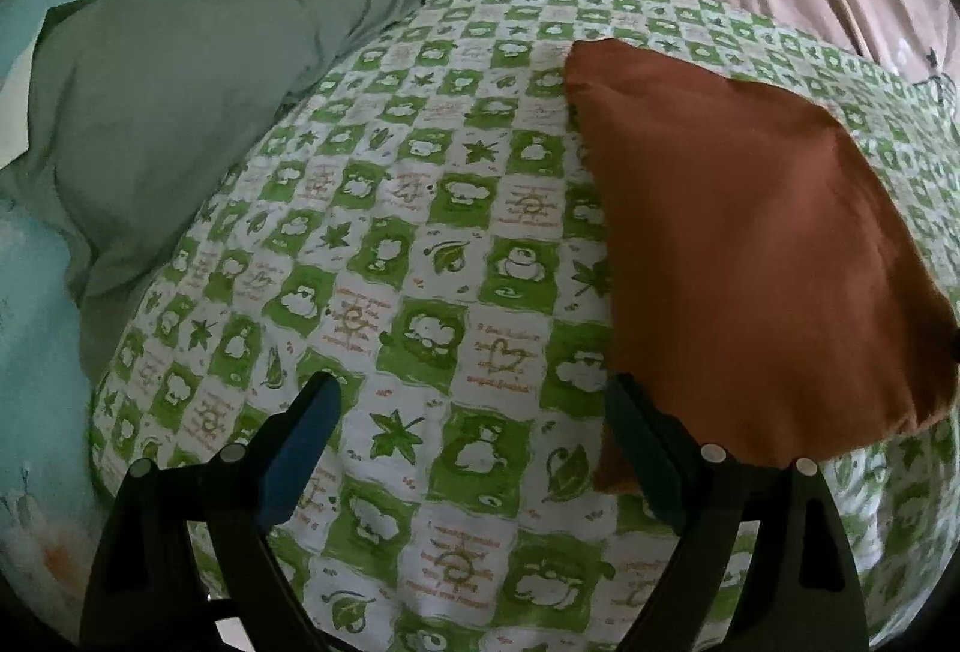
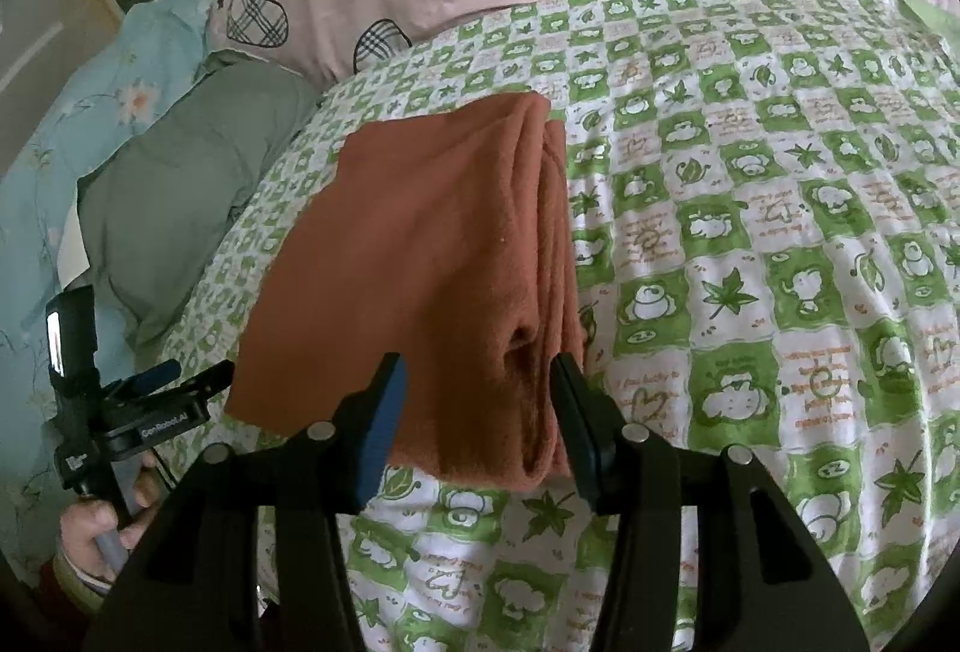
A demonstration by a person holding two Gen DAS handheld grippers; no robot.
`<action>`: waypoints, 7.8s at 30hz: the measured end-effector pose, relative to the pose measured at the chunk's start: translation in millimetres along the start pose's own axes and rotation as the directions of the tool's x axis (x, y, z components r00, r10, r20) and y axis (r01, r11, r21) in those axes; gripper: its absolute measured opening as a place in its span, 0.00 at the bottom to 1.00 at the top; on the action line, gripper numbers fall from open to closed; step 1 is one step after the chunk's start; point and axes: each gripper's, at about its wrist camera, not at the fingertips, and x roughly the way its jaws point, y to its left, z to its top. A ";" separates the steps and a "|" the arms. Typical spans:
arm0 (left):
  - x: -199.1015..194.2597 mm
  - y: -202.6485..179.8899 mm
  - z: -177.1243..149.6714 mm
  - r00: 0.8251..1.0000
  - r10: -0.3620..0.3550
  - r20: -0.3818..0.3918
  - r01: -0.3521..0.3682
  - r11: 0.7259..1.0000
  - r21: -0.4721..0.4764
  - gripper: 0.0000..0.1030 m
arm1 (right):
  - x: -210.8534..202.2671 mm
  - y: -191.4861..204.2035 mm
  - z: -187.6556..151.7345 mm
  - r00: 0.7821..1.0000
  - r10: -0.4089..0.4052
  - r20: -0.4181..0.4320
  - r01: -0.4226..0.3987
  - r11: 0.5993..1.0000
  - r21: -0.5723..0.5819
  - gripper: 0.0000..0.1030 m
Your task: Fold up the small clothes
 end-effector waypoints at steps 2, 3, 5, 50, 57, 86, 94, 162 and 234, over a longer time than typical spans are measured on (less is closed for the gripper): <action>-3.0 -2.8 -1.3 1.000 0.000 0.006 0.000 1.000 0.012 0.87 | 0.4 0.5 -1.6 1.000 -0.001 -0.006 0.001 1.000 -0.006 0.50; -4.1 -3.0 -1.3 1.000 -0.008 0.005 0.008 1.000 0.019 0.87 | 0.7 1.1 -2.0 1.000 -0.001 -0.008 0.001 1.000 -0.006 0.50; -5.0 -0.7 0.3 0.998 -0.065 -0.004 0.065 0.998 0.015 0.87 | 0.5 1.4 -1.2 1.000 0.007 -0.003 -0.007 1.000 -0.012 0.50; 11.5 -38.1 56.5 0.895 -0.446 -0.006 0.443 0.888 0.119 0.41 | 61.5 3.7 109.2 0.997 0.078 0.027 -0.079 0.996 0.044 0.16; 30.2 -50.8 57.0 0.887 -0.458 -0.053 0.460 0.877 0.138 0.41 | 119.6 -24.9 111.2 0.991 -0.074 -0.110 0.085 0.992 0.099 0.12; 27.2 -32.3 11.6 0.907 -0.412 -0.082 0.418 0.906 0.071 0.53 | 56.5 -0.7 40.9 0.997 0.035 -0.063 -0.030 0.997 0.072 0.39; 13.8 -32.7 -1.2 0.935 -0.345 -0.083 0.352 0.933 0.078 0.53 | 25.7 4.8 17.1 0.999 0.031 -0.030 -0.029 0.998 0.057 0.40; -31.2 15.4 -43.0 0.977 -0.211 0.003 0.210 0.976 0.061 0.89 | -21.2 50.7 -56.2 0.984 -0.172 -0.057 0.161 0.974 -0.162 0.82; -73.4 -15.5 -52.0 0.977 -0.194 0.086 0.170 0.959 0.228 0.89 | -44.1 58.0 -54.4 0.984 -0.172 -0.054 0.156 0.964 -0.215 0.92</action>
